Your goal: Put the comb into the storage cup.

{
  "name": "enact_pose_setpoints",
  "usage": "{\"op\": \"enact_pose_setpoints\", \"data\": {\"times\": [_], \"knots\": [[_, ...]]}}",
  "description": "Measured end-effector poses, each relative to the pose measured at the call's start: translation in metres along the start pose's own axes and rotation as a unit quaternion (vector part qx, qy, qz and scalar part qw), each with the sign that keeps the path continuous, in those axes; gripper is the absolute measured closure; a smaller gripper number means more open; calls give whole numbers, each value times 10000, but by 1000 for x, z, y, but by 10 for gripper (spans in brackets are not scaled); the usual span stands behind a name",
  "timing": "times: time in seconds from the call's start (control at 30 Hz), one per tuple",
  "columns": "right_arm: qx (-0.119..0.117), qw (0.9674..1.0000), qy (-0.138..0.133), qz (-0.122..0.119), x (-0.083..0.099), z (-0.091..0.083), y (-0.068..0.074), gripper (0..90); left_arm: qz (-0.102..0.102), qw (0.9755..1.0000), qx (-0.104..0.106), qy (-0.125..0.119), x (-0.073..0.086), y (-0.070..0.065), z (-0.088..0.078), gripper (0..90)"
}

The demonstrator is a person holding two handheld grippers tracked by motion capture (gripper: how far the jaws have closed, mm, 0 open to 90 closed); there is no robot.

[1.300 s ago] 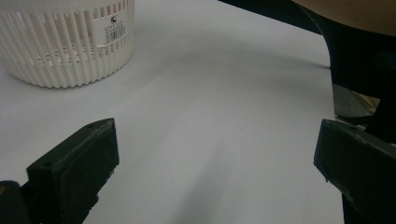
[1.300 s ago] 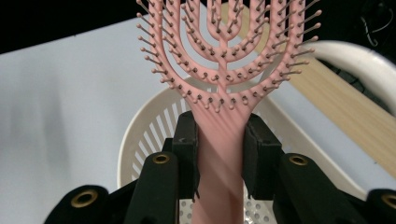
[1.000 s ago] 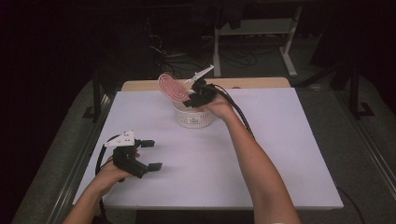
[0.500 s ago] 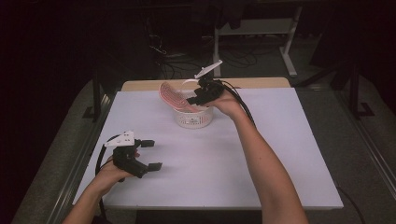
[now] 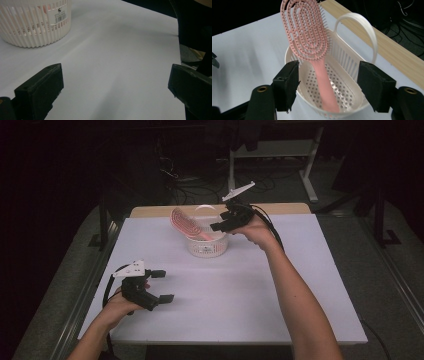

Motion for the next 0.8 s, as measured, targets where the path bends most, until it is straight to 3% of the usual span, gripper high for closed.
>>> {"op": "enact_pose_setpoints", "data": {"times": [0.57,0.8], "knots": [[450,9985,199,223,38,-28,3,152,40,9999,-92,-12,-2,9,2,0],[554,9976,154,376,54,-37,8,95,22,10000,-94,-2,0,8,3,0]]}}
Point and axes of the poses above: each handheld gripper's, and its own axes: z roughly forward along the jaws, x roughly out of its underside, y roughly to its left, the point moved 3 cm from there along z, roughly forward along the jaws, and after that the axes turned 14 degrees about -z, right-handed, at the moved point
